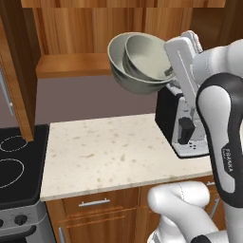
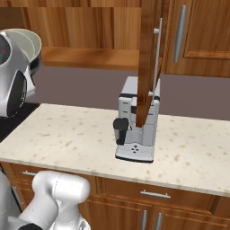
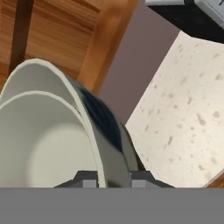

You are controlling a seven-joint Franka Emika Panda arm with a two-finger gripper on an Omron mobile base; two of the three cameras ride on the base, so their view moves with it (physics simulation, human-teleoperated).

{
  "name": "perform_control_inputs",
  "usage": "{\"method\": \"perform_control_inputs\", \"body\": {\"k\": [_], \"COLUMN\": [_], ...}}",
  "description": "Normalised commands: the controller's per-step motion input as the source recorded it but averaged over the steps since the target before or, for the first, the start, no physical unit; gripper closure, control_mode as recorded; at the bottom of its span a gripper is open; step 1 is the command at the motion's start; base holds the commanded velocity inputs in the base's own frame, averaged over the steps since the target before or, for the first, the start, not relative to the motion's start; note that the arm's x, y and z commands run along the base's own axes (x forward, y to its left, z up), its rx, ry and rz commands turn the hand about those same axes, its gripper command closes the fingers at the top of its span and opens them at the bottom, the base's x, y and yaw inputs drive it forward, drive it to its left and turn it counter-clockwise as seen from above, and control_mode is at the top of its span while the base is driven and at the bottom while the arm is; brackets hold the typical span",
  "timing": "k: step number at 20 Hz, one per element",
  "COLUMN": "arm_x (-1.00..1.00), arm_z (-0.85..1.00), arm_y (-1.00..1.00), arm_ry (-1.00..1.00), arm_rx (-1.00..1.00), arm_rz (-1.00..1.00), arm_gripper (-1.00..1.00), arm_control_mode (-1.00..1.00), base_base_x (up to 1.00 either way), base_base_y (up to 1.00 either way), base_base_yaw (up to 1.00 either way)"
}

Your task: Pick up the bowls on the counter and stack them on top of one another in the open cabinet. Place the smaller bowl on top of the larger bowl.

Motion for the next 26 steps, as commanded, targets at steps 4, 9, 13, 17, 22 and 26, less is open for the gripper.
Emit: {"method": "perform_control_inputs", "body": {"k": [4, 9, 13, 17, 22, 26], "arm_x": [0.21, 0.31, 0.5, 0.66, 0.71, 0.74], "arm_z": [-0.01, 0.06, 0.09, 0.1, 0.04, 0.02], "arm_y": [-0.24, -0.26, -0.24, -0.17, -0.11, -0.02], "arm_ry": [-0.08, -0.09, -0.09, -0.06, -0.02, 0.0], "arm_rx": [-0.04, -0.01, 0.0, 0.0, 0.0, 0.0], "arm_rz": [0.02, 0.01, 0.0, 0.0, 0.0, 0.0], "arm_gripper": [1.0, 1.0, 1.0, 1.0, 1.0, 1.0], "arm_control_mode": [-1.0, -1.0, -1.0, -1.0, -1.0, -1.0], "base_base_x": [0.0, 0.0, 0.0, 0.0, 0.0, 0.0], "base_base_y": [0.0, 0.0, 0.0, 0.0, 0.0, 0.0], "base_base_yaw": [0.0, 0.0, 0.0, 0.0, 0.0, 0.0]}}
